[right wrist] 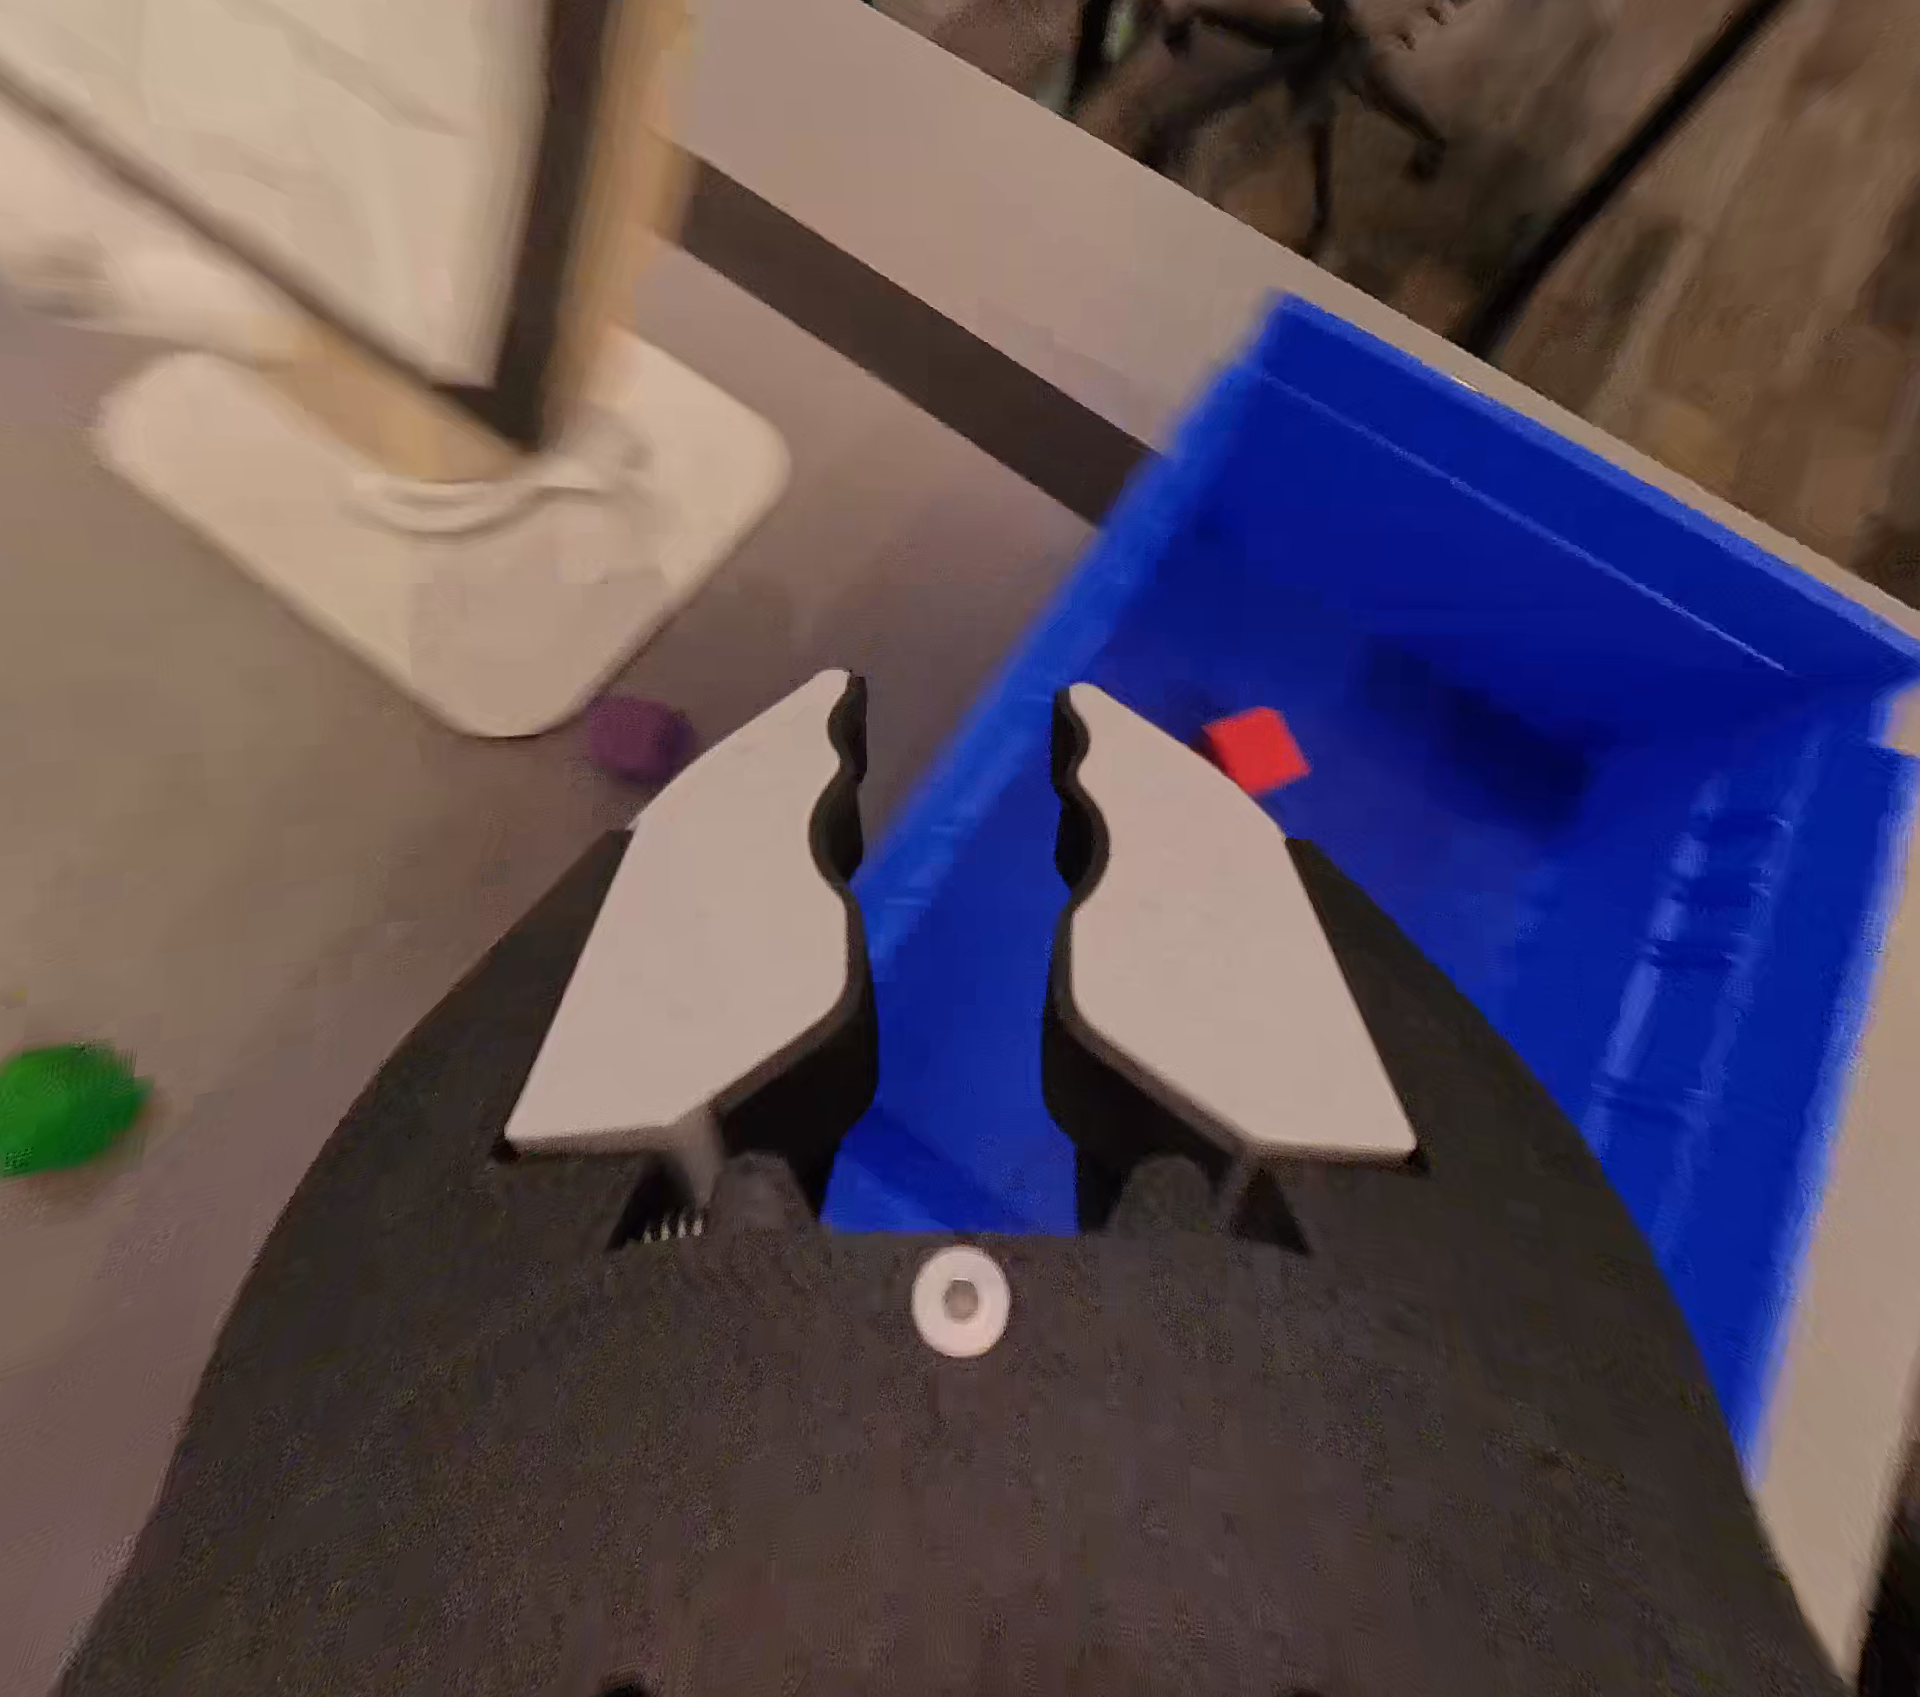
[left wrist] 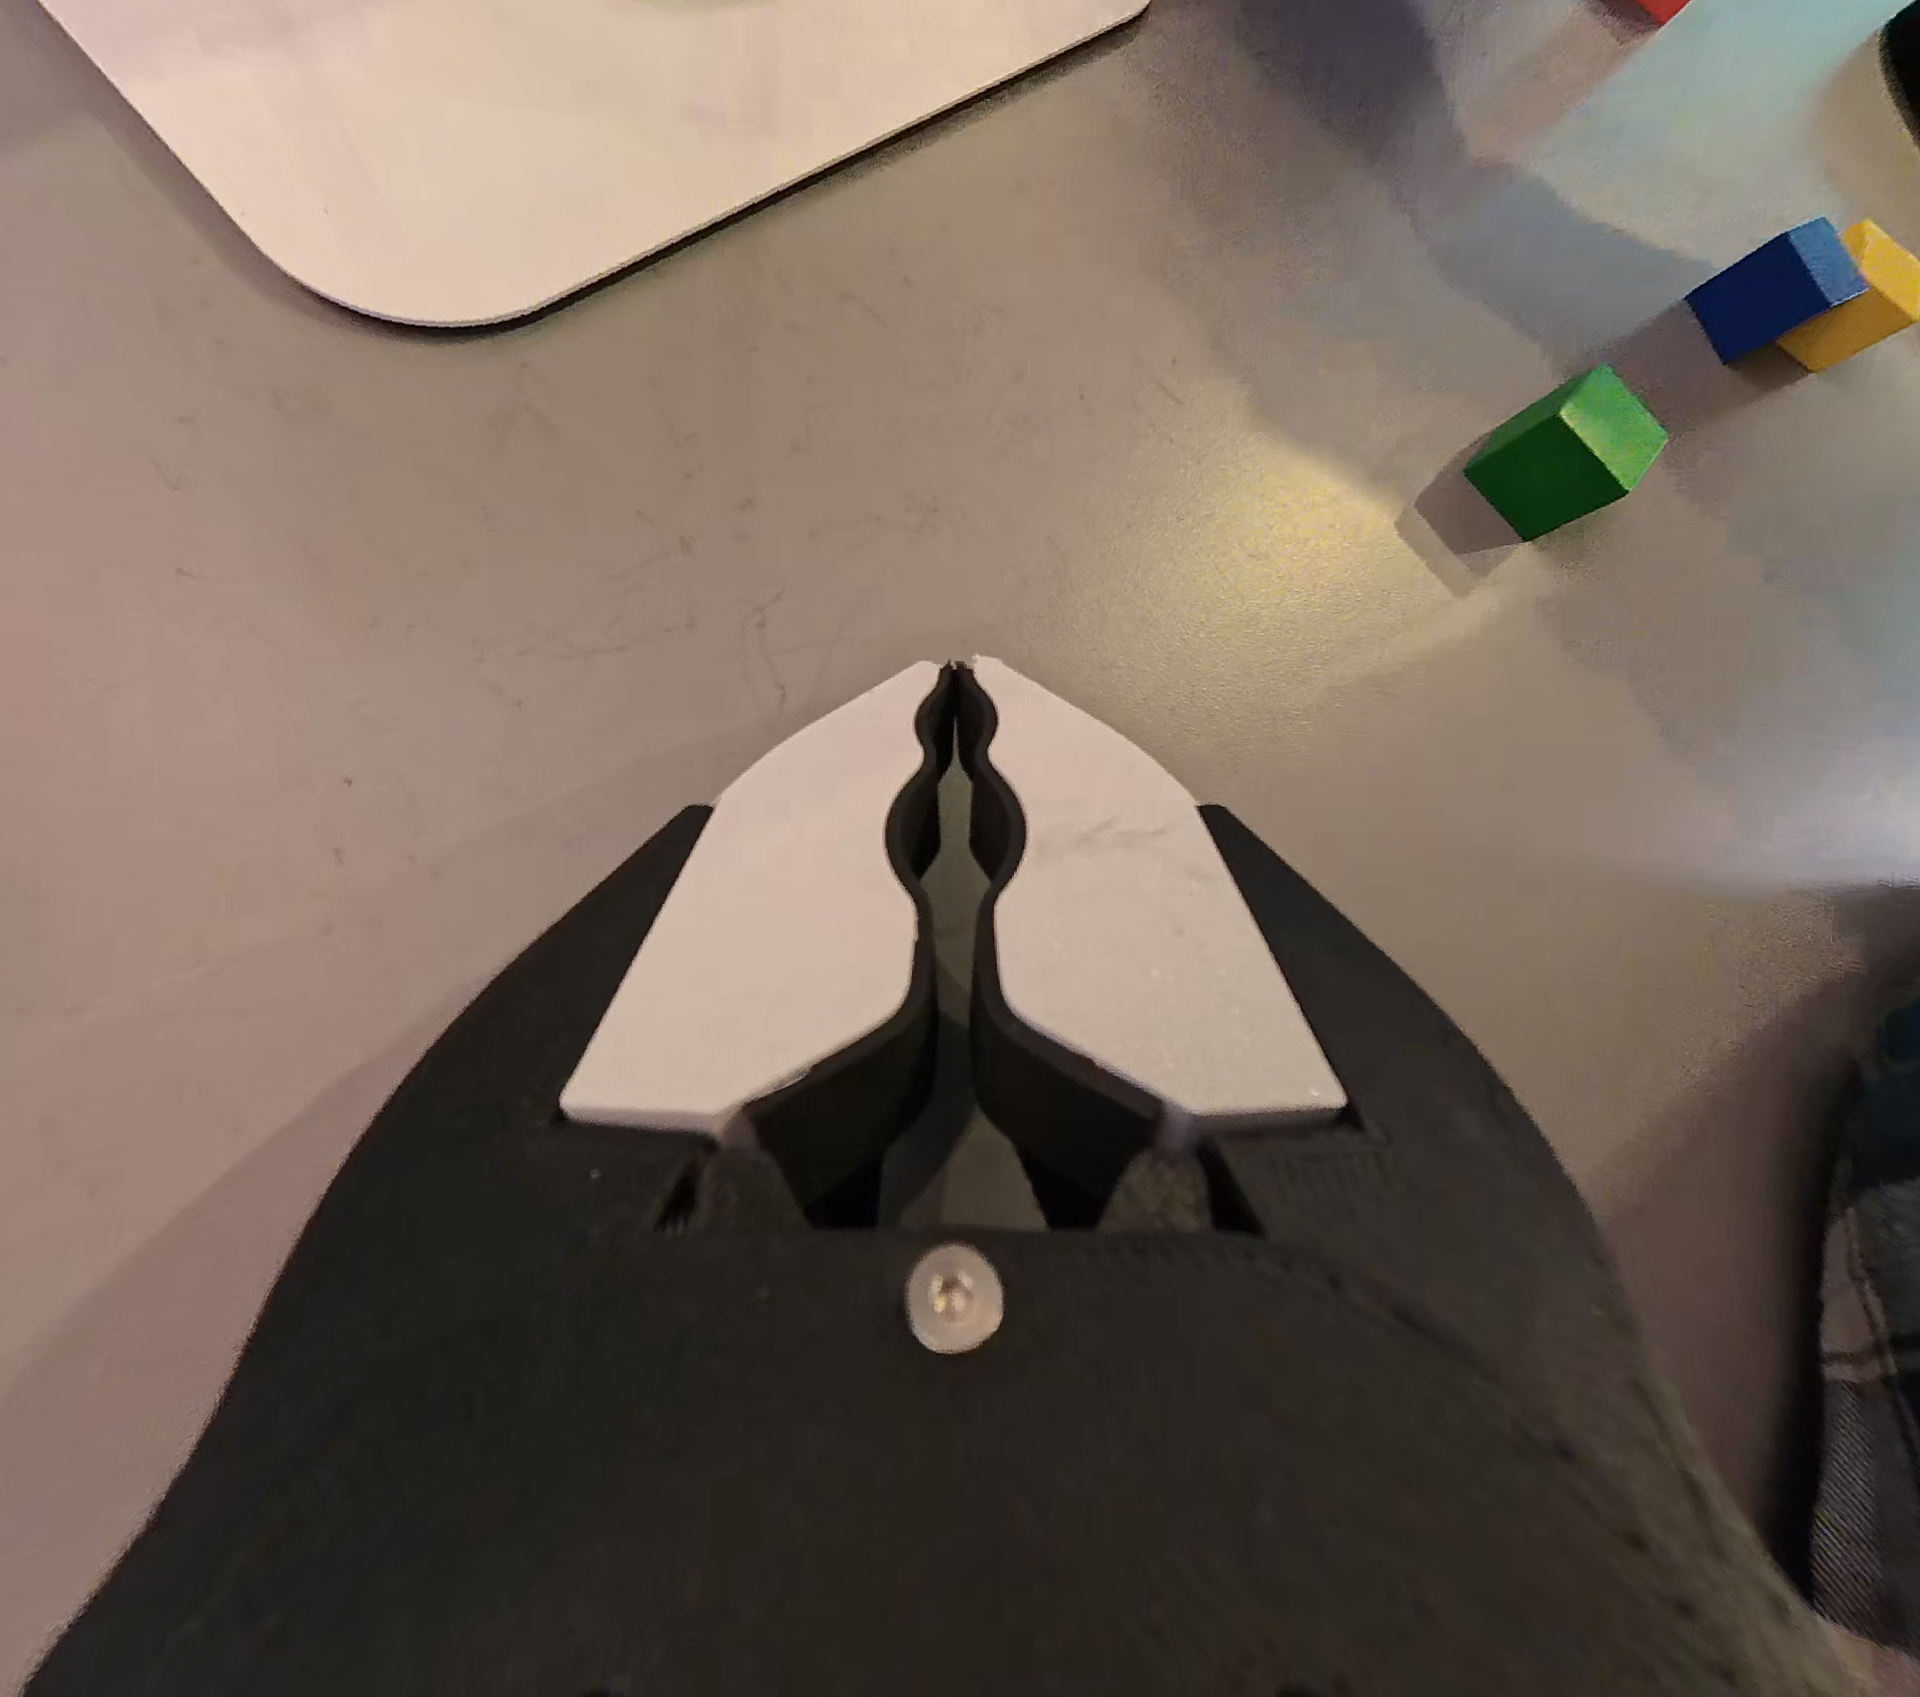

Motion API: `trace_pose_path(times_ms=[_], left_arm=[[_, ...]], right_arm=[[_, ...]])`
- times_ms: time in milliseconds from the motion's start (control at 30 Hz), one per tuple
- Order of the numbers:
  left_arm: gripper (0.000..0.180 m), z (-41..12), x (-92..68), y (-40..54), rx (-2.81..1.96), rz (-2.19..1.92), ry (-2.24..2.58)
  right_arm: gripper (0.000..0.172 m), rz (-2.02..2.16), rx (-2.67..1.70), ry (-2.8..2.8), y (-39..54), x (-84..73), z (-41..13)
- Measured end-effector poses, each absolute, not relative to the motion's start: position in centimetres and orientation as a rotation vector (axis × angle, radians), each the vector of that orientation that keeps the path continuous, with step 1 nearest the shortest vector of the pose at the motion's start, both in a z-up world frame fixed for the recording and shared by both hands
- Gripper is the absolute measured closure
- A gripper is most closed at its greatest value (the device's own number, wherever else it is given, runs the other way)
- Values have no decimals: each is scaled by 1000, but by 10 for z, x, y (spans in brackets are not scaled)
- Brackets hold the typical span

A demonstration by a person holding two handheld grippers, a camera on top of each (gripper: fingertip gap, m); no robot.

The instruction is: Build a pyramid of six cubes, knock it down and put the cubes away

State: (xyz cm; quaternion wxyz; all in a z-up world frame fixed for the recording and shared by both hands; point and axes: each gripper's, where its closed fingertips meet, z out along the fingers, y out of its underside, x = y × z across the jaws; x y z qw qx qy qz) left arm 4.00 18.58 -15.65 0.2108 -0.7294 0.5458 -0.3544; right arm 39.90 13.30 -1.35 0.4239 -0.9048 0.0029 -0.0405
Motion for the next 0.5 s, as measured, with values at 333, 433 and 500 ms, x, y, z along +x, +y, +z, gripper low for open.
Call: trace_pose_path(times_ms=[333, 433, 500], left_arm=[[180, -156, 40, 186, -2033, -1008, 1510], [180, -156, 40, 186, -2032, -1011, 1511], [180, -156, 40, 186, -2031, -1012, 1512]], right_arm=[[107, -52, -2438, -18, 158, 281, -112], [111, -35, -2498, 15, 170, 280, -138], [127, -36, -2535, 16, 175, 283, -152]])
